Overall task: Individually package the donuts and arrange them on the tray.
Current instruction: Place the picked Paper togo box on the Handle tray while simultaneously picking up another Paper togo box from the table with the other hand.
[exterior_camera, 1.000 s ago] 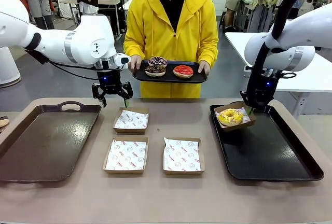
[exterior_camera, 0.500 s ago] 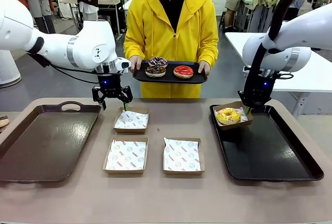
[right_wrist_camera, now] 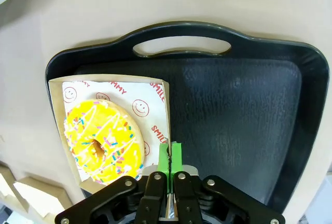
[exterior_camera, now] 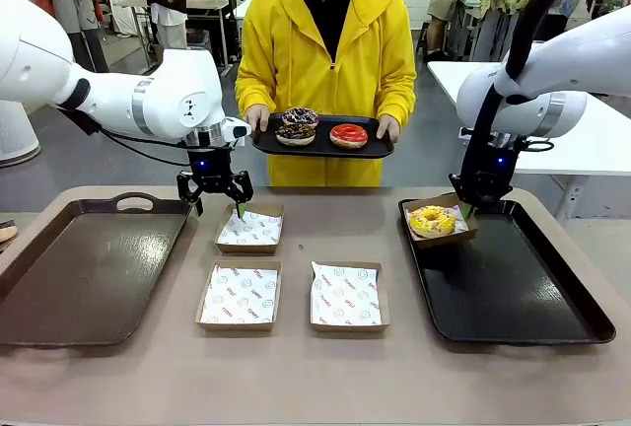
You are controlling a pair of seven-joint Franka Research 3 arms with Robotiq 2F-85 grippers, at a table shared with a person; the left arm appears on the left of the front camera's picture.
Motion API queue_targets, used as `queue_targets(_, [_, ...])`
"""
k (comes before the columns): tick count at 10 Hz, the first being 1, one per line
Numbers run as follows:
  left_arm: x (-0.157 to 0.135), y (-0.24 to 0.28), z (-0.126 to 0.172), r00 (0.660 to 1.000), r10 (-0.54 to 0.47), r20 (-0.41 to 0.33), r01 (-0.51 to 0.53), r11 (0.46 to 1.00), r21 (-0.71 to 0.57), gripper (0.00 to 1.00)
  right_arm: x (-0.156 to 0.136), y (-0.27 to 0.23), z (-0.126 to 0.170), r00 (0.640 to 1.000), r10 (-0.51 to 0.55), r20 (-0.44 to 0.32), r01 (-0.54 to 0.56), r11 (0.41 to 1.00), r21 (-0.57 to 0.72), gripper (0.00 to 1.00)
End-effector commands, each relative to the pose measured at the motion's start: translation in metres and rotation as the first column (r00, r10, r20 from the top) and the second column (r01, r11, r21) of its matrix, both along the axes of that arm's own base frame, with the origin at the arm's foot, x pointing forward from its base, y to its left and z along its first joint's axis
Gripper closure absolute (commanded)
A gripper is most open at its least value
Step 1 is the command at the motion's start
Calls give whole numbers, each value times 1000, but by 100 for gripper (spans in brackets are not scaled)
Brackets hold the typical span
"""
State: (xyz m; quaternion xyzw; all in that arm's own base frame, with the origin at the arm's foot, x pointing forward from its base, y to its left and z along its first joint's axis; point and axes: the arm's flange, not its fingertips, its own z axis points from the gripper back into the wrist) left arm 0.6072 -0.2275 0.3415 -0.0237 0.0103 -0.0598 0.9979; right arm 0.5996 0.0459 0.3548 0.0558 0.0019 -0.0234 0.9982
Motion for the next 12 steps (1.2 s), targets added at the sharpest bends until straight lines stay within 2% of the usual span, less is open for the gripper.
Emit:
queue_targets(1, [5, -1, -2, 1000, -3, 25, 3, 1000, 11, 0, 3, 3, 1, 1000, -20, 2, 20, 999, -33, 99])
queue_targets(4, [2, -5, -8, 999, 5, 40, -6, 1000, 15, 0, 3, 3, 2, 1000, -16, 0, 16, 999, -37, 99])
queue_targets(5, [1, -5, -8, 999, 6, 37, -6, 1000, 21, 58, 3, 3, 2, 1000, -8, -5, 8, 999, -34, 51])
queue_targets(6, [2, -5, -7, 1000, 3, 31, -4, 1000, 21, 58, 2, 3, 2, 1000, -3, -6, 3, 999, -34, 39])
queue_targets(7, [2, -4, -7, 1000, -3, 27, 2, 1000, 23, 100, 3, 3, 3, 1000, -3, -5, 3, 1000, -29, 0])
queue_targets(9, [3, -4, -8, 1000, -5, 18, 5, 1000, 25, 100, 3, 3, 3, 1000, -4, -10, 4, 1000, -21, 0])
queue_targets(10, [3, -4, -7, 1000, -7, 14, 7, 1000, 23, 84, 3, 3, 3, 1000, -4, -10, 4, 1000, -16, 15])
queue_targets(11, [3, -4, -7, 1000, -7, 13, 6, 1000, 22, 93, 3, 3, 4, 1000, 4, -9, -4, 1000, -10, 4])
queue_targets(12, [3, -3, -6, 1000, -8, 14, 7, 1000, 21, 100, 2, 2, 6, 1000, 20, -8, -20, 1000, 1, 0])
